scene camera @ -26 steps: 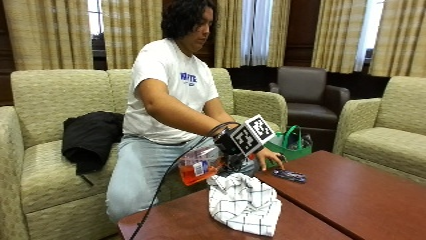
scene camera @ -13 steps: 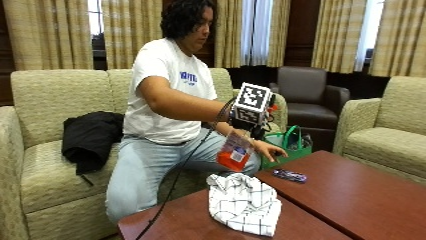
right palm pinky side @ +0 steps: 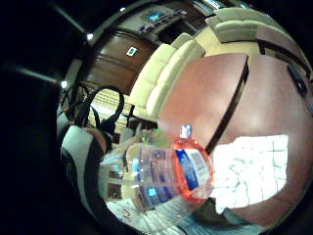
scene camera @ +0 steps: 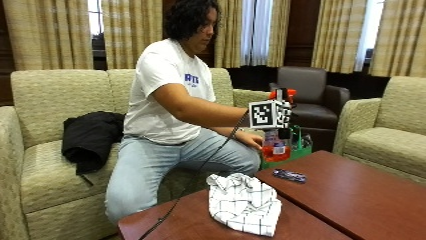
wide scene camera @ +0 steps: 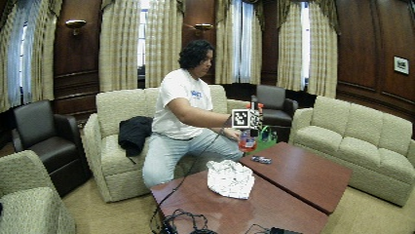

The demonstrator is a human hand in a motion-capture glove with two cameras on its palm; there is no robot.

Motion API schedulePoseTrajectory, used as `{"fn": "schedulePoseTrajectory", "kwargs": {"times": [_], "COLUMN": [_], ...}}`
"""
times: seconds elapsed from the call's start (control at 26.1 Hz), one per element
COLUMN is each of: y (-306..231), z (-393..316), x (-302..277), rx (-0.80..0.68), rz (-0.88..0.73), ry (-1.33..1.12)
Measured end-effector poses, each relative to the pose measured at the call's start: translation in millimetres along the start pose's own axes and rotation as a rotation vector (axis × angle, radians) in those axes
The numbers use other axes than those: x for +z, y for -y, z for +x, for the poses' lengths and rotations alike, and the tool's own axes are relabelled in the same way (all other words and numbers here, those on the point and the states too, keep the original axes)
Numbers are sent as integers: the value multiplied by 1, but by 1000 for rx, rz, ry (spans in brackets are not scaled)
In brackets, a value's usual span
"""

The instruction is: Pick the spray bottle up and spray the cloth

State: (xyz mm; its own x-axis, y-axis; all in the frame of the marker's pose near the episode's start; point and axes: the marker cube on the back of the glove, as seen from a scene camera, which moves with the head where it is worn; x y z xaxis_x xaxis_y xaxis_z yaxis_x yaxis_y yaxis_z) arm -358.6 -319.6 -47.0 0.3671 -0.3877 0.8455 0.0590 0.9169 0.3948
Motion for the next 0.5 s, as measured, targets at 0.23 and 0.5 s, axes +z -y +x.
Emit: {"fn": "schedulePoseTrajectory", "kwargs": {"times": [0.23, 0.5], "y": [16, 23], "z": [27, 76], "x": [38, 91], "rx": [-46, -30], "rz": [101, 117], "ry": [16, -65]}}
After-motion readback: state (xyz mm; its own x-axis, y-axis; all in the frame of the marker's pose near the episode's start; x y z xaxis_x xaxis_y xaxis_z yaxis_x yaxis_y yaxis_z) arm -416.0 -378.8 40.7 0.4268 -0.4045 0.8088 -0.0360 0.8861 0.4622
